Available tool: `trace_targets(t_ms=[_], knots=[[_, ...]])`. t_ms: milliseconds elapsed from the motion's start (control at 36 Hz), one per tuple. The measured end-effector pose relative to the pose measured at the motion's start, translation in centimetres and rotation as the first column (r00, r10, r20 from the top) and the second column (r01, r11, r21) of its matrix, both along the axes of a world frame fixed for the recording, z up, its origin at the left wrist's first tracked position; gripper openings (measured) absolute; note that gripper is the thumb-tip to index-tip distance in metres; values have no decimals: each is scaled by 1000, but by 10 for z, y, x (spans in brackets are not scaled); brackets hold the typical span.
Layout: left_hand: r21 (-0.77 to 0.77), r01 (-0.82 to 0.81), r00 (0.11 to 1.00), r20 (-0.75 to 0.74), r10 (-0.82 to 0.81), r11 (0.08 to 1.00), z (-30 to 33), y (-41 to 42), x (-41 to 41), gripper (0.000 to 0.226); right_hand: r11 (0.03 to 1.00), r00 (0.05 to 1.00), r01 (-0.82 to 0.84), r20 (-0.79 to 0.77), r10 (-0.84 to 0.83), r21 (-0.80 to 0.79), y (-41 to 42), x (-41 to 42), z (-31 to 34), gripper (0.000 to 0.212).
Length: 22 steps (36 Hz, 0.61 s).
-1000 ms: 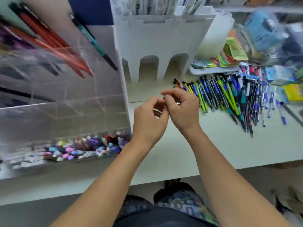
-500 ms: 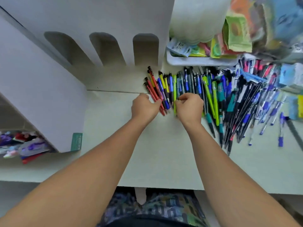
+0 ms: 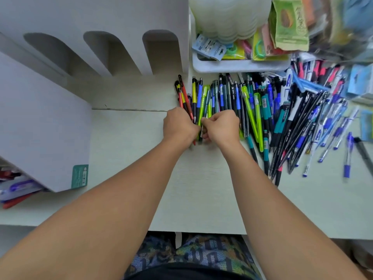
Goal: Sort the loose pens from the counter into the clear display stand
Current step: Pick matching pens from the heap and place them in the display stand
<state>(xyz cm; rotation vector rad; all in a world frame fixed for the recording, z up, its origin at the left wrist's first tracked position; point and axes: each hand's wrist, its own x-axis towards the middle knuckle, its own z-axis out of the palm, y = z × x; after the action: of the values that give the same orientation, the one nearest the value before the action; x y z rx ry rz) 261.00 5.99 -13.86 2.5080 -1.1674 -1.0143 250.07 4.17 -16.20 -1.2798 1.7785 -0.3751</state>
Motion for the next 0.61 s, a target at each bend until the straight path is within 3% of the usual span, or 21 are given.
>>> trace_targets(t_ms=[222,333,444,611], knots=[[100,92,996,-3,-92,991,3,9,10,10,999,998,-49,-24,50,19,4,-1,12,31],[122,27,937,-350,18,992,6,22,21,8,998,997,-56,-43,57,31,10,0,16,37],[196,-57,857,-493,149,979,15,40,43,9,997,993,-71,-91,72,18,17,2,25,39],[269,-127,648,-706,285,955,46,73,72,21,992,991,-122,-58,121,-12,30,13,53,47]])
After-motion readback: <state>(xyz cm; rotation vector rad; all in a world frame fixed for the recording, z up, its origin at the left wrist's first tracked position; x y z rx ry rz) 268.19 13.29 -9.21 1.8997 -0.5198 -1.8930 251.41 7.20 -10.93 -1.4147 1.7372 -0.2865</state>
